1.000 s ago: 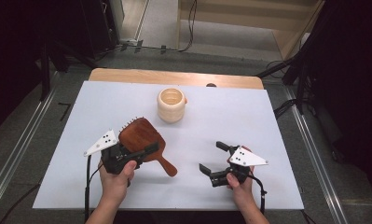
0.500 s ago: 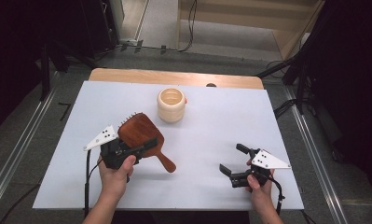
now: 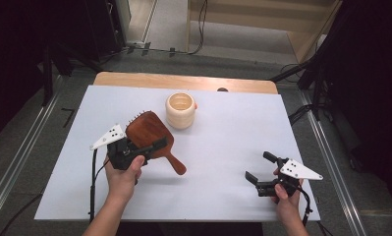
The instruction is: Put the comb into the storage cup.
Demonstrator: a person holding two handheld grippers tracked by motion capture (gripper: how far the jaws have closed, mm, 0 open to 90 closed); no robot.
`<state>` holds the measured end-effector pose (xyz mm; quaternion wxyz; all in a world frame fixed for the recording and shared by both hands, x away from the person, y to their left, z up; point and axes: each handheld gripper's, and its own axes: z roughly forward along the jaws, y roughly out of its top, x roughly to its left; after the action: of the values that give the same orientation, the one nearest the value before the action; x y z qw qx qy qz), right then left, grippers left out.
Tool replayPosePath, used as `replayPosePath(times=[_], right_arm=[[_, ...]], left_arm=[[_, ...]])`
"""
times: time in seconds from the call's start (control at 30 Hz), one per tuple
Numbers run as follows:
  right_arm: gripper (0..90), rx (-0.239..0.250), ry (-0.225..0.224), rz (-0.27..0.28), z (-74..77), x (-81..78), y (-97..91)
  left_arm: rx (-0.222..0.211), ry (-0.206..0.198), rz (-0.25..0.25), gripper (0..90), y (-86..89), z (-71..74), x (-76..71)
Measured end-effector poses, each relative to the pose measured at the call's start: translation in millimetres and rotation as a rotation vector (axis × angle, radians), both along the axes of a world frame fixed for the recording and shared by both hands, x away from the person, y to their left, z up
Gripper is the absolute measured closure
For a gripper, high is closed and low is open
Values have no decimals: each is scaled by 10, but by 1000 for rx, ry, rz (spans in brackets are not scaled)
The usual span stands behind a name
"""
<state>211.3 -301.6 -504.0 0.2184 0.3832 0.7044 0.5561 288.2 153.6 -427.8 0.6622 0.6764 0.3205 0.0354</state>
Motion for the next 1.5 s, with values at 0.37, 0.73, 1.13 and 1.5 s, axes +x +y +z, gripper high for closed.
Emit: replayPosePath(times=[0.37, 0.73, 1.13, 1.5], right_arm=[[0, -3, -6, -45, -16, -56, -251], [0, -12, -23, -83, -37, -63, -403], [0, 2, -22, -87, -68, -67, -437], [0, -11, -20, -69, -81, -83, -405]], left_arm=[[3, -11, -2, 580, -64, 86, 112], [0, -7, 4, 578, -120, 133, 243], [3, 3, 29, 578, -131, 221, 356], [-2, -3, 38, 578, -140, 309, 508]])
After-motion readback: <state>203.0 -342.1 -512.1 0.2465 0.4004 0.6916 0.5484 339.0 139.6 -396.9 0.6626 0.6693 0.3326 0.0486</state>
